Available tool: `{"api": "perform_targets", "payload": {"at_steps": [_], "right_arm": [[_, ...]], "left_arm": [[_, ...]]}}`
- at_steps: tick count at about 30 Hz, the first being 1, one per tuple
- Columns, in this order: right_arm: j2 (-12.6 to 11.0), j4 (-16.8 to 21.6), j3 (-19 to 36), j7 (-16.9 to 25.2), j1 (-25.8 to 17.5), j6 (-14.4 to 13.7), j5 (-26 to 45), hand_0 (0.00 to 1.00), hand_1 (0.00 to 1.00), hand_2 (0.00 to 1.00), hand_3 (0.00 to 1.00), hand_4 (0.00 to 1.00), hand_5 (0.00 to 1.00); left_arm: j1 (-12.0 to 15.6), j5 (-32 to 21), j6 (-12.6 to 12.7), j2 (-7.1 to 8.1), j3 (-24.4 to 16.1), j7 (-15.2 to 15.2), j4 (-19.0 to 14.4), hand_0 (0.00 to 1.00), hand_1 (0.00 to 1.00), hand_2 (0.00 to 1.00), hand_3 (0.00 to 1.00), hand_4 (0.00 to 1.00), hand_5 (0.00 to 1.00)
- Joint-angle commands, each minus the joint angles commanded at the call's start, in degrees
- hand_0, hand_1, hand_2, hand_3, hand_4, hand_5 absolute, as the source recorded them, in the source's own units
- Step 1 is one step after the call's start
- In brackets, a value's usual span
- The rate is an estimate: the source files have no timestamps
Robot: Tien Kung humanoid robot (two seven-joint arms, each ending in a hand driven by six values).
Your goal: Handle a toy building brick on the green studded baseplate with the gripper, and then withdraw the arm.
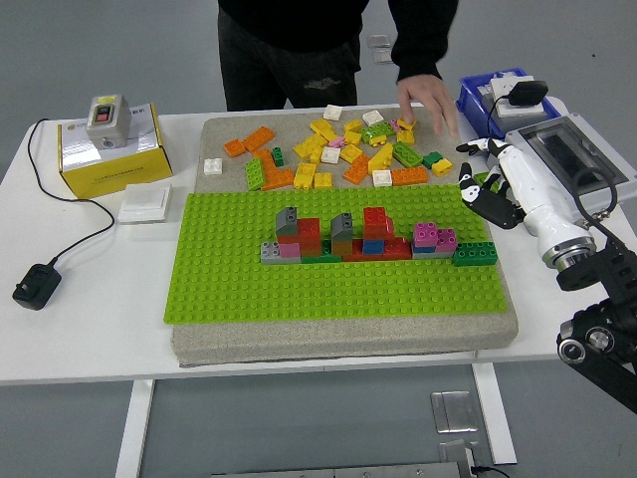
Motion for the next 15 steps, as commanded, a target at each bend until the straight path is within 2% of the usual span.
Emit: {"api": "perform_targets", "payload": {"at_steps": [1, 2, 7, 8, 13, 14, 15], "right_arm": [[0.40, -0.27, 1.34, 1.21, -0.94, -0.35, 1.33, 0.316, 0.477, 0.835, 0.757, 0.457, 0.443], [0.75, -0.55, 2.57, 2.38, -1.66, -0.63, 2.61, 0.411, 0.604, 0.824, 0.751, 0.479, 0.477], [2.54, -2.40, 9.06, 9.28, -3.43, -0.69, 10.63, 0.411, 0.604, 0.824, 0.751, 0.479, 0.477], [2.83, -2.94, 10.28, 10.77, -3.49, -0.39, 12.45, 0.519, 0.683, 0.820, 0.746, 0.490, 0.543], [3.45, -4.60, 14.06, 17.44, -3.61, 0.87, 20.97, 0.519, 0.683, 0.820, 0.746, 0.490, 0.543], [3.49, -4.77, 14.42, 18.37, -3.66, 1.05, 22.06, 0.633, 0.723, 0.820, 0.776, 0.553, 0.682], [3.56, -5.01, 15.14, 19.89, -3.83, 1.39, 24.25, 0.633, 0.723, 0.820, 0.776, 0.553, 0.682]], "left_arm": [[0.18, 0.06, 0.02, 0.04, -0.07, 0.00, 0.00, 0.660, 0.579, 0.580, 0.600, 0.220, 0.631], [0.34, 0.17, 0.03, 0.08, -0.15, 0.01, 0.00, 0.660, 0.579, 0.583, 0.601, 0.220, 0.629], [0.89, 1.08, 0.11, 0.23, -0.70, 0.01, 0.00, 0.660, 0.579, 0.583, 0.601, 0.220, 0.629], [0.99, 1.31, 0.11, 0.27, -0.83, 0.02, 0.00, 0.660, 0.579, 0.582, 0.601, 0.221, 0.629], [1.37, 2.24, 0.08, 0.39, -1.45, 0.27, 0.00, 0.660, 0.579, 0.582, 0.601, 0.221, 0.629], [1.42, 2.33, 0.09, 0.40, -1.53, 0.30, 0.00, 0.662, 0.592, 0.582, 0.604, 0.222, 0.630], [1.51, 2.34, 0.14, 0.39, -1.63, 0.32, 0.00, 0.662, 0.592, 0.582, 0.604, 0.222, 0.630]]}}
